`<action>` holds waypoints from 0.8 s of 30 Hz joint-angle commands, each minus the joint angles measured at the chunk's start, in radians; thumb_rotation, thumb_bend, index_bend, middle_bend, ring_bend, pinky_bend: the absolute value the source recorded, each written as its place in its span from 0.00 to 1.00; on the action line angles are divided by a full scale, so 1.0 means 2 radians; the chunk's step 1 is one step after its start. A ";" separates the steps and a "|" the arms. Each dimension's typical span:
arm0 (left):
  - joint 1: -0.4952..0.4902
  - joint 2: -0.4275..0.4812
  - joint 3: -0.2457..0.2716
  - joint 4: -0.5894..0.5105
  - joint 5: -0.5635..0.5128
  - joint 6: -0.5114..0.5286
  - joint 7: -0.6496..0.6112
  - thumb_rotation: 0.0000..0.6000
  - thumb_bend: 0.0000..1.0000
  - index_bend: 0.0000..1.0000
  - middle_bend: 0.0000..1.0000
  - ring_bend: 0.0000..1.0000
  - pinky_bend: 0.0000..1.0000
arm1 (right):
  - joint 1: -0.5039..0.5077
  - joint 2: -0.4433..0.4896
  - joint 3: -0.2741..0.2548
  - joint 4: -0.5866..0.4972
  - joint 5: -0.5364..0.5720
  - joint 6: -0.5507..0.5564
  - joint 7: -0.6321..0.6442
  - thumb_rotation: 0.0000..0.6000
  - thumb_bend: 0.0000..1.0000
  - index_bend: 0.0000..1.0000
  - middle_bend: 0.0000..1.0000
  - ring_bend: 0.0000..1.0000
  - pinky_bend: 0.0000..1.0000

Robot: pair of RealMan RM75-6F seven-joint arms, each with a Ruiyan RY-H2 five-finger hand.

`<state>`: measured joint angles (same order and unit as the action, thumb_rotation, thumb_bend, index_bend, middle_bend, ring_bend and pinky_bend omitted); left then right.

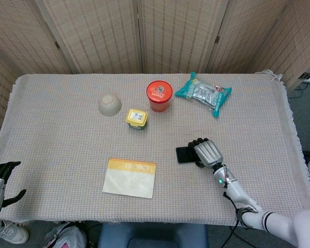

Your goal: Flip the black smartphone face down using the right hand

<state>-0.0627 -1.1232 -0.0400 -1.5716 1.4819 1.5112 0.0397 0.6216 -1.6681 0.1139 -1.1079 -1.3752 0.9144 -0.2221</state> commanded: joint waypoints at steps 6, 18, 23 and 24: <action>0.002 0.001 -0.002 0.002 -0.001 0.003 -0.002 1.00 0.20 0.22 0.24 0.21 0.24 | 0.007 0.004 0.000 -0.004 0.009 -0.012 -0.005 1.00 0.29 0.32 0.35 0.26 0.36; 0.003 0.004 -0.004 0.000 -0.004 0.003 -0.003 1.00 0.20 0.22 0.24 0.21 0.24 | 0.018 0.040 -0.002 -0.053 0.028 -0.049 0.011 1.00 0.52 0.36 0.38 0.26 0.36; 0.002 0.004 -0.005 0.000 -0.005 0.001 -0.002 1.00 0.20 0.22 0.24 0.21 0.24 | 0.018 0.080 -0.005 -0.104 0.040 -0.065 0.021 1.00 0.56 0.39 0.41 0.26 0.36; 0.001 0.004 -0.005 0.000 -0.005 0.000 -0.002 1.00 0.20 0.22 0.24 0.21 0.24 | 0.018 0.088 -0.005 -0.115 0.045 -0.069 0.024 1.00 0.57 0.40 0.41 0.26 0.36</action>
<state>-0.0602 -1.1158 -0.0493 -1.5723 1.4717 1.5115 0.0362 0.6570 -1.5241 0.1068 -1.3012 -1.3032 0.7943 -0.1867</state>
